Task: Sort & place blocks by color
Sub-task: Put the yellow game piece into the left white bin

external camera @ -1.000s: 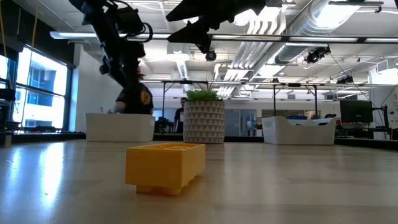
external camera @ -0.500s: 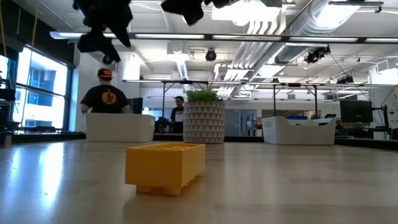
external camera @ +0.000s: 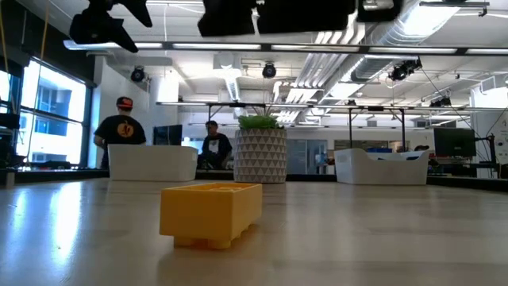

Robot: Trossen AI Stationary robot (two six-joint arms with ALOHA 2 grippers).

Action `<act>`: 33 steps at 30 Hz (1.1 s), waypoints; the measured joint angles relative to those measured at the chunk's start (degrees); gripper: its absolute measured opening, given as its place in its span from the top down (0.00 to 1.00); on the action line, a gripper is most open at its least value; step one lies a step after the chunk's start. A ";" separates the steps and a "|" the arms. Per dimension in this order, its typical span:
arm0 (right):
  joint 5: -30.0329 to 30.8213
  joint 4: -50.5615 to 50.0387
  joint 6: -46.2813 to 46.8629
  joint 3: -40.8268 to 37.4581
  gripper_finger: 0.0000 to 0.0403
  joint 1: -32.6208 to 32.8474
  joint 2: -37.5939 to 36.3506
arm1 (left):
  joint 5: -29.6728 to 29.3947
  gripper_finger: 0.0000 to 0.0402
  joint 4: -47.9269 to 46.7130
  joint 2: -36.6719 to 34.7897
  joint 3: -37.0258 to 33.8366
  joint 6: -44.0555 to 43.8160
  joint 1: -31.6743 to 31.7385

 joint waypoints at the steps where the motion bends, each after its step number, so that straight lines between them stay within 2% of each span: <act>1: 0.20 -0.21 -1.15 0.00 0.45 0.56 0.85 | -0.50 0.42 -0.03 0.27 0.01 -0.67 -0.70; 8: 3.64 -0.24 -5.84 -0.04 0.45 2.90 5.68 | -2.17 0.43 -0.45 1.50 -0.06 -3.97 -3.69; 15: 3.81 -0.07 -6.76 -0.04 0.45 3.16 9.58 | -2.85 0.43 -0.56 2.71 -0.01 -5.50 -4.30; 33: 3.42 3.89 -10.66 0.03 0.45 3.16 14.18 | -4.00 0.42 -0.65 3.53 -0.06 -5.63 -4.54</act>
